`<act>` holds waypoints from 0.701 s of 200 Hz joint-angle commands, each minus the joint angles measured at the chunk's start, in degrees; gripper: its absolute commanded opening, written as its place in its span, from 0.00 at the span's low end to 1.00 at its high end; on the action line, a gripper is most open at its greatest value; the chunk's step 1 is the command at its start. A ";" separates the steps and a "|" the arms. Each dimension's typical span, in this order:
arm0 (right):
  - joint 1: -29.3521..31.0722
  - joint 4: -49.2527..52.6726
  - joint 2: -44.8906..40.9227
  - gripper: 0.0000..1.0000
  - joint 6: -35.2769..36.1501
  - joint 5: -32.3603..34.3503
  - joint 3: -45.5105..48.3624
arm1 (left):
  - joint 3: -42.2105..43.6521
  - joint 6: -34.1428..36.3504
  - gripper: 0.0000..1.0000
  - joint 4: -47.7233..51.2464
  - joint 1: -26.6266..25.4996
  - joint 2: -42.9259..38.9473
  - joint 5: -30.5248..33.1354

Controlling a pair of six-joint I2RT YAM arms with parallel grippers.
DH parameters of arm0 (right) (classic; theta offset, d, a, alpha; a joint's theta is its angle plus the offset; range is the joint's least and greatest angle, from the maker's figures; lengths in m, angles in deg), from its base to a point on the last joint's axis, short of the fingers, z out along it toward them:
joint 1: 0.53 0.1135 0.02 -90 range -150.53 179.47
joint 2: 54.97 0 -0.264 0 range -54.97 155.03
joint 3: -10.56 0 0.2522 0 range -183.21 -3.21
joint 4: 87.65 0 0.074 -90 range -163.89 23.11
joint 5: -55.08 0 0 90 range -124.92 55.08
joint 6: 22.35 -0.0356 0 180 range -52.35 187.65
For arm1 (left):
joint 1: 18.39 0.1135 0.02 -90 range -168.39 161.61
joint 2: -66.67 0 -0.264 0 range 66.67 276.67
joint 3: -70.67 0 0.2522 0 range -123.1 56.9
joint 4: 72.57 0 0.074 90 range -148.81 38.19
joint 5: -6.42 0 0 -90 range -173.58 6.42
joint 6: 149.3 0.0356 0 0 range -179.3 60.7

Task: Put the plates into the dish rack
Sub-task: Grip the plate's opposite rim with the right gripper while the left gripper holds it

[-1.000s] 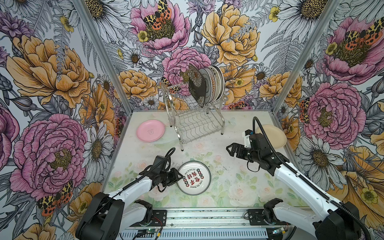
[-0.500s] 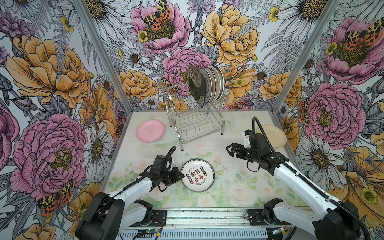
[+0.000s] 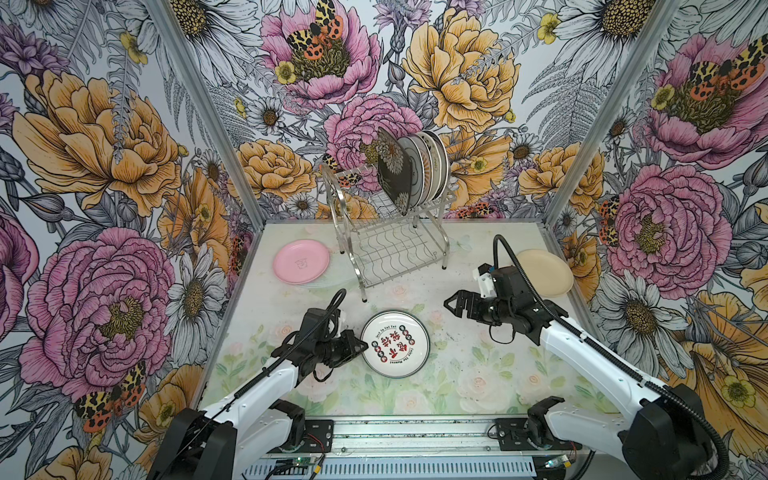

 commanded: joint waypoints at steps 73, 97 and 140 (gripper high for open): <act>5.94 -5.27 8.69 0.85 3.19 -13.96 -5.87 | -11.07 0.57 0.00 -7.23 1.16 2.53 -10.43; 6.10 -6.70 9.02 0.76 2.98 -14.87 -6.36 | -11.64 0.83 0.00 -7.33 0.73 3.48 -11.30; 6.13 -9.86 9.72 0.52 1.59 -17.77 -5.96 | -11.46 0.25 0.00 -8.75 -0.01 4.39 -11.98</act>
